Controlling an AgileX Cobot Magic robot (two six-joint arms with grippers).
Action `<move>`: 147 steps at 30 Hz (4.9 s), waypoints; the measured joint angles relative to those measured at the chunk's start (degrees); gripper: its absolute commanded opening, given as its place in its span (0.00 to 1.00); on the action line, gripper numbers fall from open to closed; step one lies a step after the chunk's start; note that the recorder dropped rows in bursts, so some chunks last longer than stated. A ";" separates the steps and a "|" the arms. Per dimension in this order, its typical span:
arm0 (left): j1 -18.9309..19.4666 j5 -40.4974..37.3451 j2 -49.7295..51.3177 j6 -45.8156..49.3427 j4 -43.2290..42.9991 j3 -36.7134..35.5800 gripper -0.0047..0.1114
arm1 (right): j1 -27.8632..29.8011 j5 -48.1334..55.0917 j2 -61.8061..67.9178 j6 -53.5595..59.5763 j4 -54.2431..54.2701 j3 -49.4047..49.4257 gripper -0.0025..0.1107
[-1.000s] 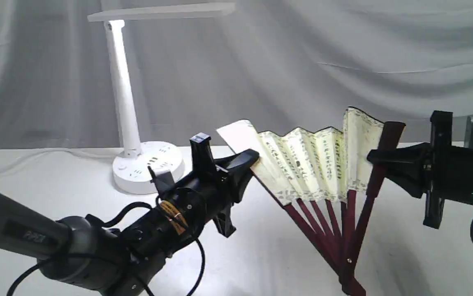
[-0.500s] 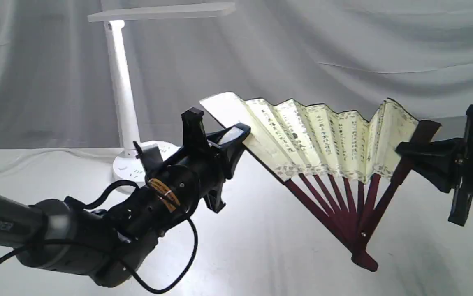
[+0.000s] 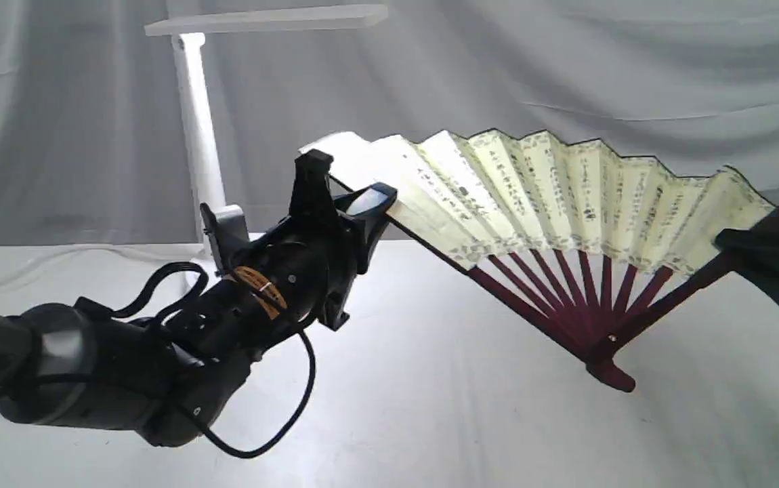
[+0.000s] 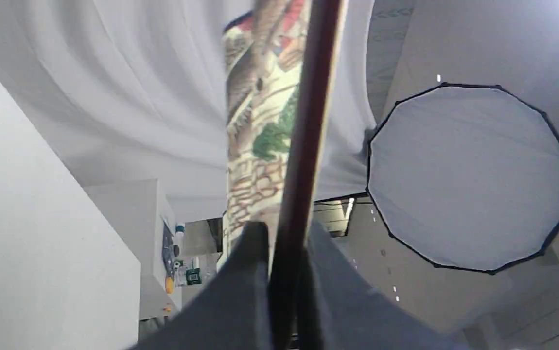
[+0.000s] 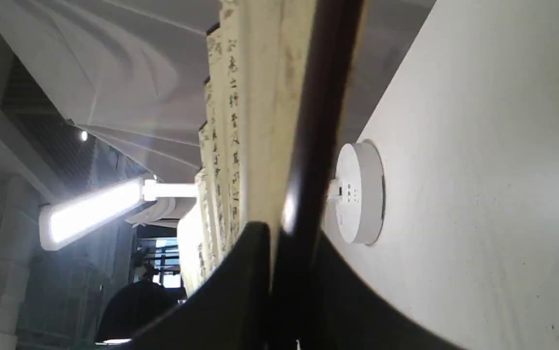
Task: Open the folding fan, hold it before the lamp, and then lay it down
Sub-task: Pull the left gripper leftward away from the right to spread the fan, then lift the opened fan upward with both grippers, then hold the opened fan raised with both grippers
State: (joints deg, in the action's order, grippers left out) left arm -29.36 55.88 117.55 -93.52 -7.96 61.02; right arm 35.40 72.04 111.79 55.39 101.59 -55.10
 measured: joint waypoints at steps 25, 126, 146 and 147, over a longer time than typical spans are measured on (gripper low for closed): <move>-2.50 2.00 -3.93 7.17 26.09 -12.58 0.04 | 3.28 1.10 0.00 -0.62 -1.18 0.10 0.02; 5.38 -6.93 -27.25 12.28 44.21 -20.35 0.04 | -16.29 -7.01 -12.01 -21.20 -1.17 -13.36 0.02; 5.38 -7.85 -27.25 12.28 45.72 -19.90 0.04 | -16.49 -7.12 -12.01 -22.50 -1.51 -14.66 0.02; 5.38 -7.85 -27.25 12.28 45.72 -19.90 0.04 | -16.49 -7.12 -12.01 -22.50 -1.51 -14.66 0.02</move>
State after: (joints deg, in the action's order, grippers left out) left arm -23.98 48.02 90.30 -81.23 37.77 41.12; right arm 18.91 64.92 99.79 32.90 100.08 -69.75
